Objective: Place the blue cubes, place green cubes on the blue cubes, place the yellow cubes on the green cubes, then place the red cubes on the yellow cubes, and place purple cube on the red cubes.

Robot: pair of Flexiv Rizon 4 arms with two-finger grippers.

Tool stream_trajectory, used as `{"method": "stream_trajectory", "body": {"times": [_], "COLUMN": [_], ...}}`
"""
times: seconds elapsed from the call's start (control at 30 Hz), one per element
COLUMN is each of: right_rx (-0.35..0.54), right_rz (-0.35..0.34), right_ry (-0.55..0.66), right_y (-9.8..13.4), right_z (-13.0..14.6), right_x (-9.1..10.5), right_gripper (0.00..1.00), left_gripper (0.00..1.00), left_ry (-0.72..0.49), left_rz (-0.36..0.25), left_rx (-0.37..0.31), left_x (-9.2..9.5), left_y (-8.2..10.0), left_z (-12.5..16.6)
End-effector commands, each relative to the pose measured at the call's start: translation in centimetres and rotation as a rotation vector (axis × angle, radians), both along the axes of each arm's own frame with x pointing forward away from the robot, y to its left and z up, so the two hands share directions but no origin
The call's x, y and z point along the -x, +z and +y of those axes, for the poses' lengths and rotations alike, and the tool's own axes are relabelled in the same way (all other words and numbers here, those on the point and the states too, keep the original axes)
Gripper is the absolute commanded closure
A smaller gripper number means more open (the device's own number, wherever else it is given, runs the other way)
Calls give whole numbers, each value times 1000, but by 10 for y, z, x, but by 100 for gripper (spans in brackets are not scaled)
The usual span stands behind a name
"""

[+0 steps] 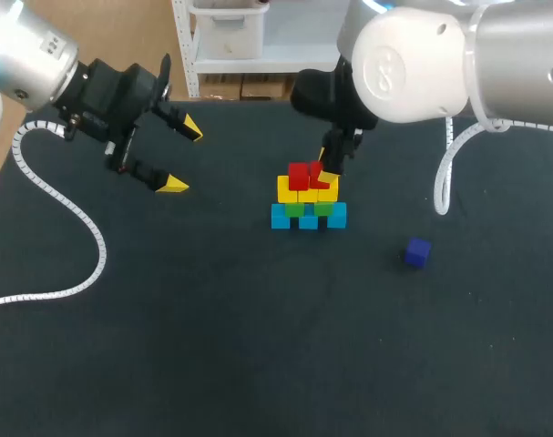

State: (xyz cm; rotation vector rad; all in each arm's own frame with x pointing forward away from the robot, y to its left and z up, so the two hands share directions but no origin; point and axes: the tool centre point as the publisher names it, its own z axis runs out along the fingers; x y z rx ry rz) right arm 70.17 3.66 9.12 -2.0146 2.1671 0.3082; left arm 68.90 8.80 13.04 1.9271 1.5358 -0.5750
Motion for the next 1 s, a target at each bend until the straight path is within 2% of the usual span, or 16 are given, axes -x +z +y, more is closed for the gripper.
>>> {"method": "stream_trajectory", "body": {"times": [0.03, 0.37, 0.43, 0.53, 0.63, 1.0], "right_rx": [-1, -2, -2, -2, -3, -7], "right_rz": [1, 4, 4, 5, 6, 11], "right_ry": [0, 1, 1, 2, 2, 4], "right_y": [-1, -1, -1, -1, -2, -4], "right_z": [0, 0, 0, 0, 0, 1], "right_x": [-1, -2, -2, -2, -2, -3], "right_gripper": [100, 98, 91, 88, 79, 71], "left_gripper": [0, 0, 0, 0, 0, 0], "left_ry": [-2, -2, -2, -2, -2, -2], "left_rz": [-3, -3, -3, -3, -3, -3], "left_rx": [3, 3, 3, 3, 3, 3], "left_x": [0, 0, 0, 0, 0, 0], "left_y": [-1, -1, -1, -1, -1, -1], "left_z": [1, 1, 1, 1, 1, 1]}}
